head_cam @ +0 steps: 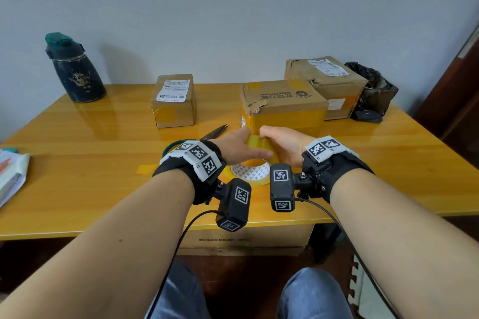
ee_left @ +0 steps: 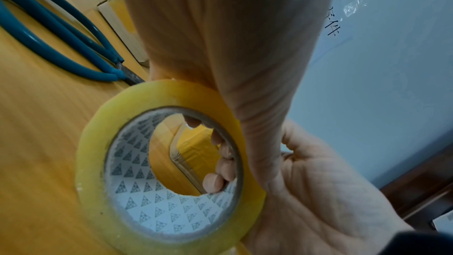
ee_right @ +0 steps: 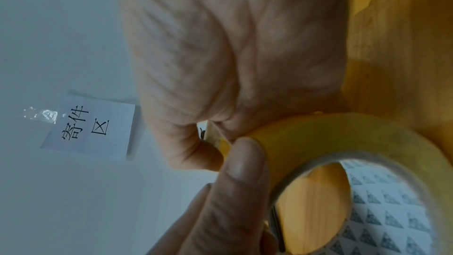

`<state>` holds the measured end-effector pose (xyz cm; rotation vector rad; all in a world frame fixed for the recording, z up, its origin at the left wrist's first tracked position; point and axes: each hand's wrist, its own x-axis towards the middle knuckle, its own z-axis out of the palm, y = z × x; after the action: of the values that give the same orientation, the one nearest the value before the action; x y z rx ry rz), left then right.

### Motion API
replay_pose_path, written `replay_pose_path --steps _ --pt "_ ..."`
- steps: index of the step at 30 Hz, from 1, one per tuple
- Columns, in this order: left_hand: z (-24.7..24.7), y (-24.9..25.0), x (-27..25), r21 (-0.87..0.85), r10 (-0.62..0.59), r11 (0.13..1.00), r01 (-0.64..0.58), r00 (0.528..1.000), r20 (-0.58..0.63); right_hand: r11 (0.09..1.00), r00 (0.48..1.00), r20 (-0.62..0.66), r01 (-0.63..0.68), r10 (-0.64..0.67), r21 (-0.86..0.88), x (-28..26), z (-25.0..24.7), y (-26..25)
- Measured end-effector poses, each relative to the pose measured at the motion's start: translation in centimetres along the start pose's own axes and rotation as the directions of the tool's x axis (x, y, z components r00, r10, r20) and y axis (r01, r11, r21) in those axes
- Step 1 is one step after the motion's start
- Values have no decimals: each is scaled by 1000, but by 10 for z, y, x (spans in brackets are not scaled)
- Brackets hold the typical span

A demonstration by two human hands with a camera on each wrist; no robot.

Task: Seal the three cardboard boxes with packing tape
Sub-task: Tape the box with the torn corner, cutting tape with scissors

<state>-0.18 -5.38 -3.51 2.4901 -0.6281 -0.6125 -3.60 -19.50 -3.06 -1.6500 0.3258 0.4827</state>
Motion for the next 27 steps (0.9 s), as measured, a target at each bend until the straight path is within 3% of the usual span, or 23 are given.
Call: replay_pose_path --steps 12,18,27 --pt "0 1 -2 -17 8 1000 -8 1000 -6 1000 1000 -23 19 -19 16 1 2 -3" --pt "0 0 -2 -2 11 1000 -11 1000 -14 998 998 -59 8 -12 -64 1 2 -1" --pt "0 2 -2 -22 10 1000 -10 1000 -17 1000 998 -65 19 -18 16 2 3 -2"
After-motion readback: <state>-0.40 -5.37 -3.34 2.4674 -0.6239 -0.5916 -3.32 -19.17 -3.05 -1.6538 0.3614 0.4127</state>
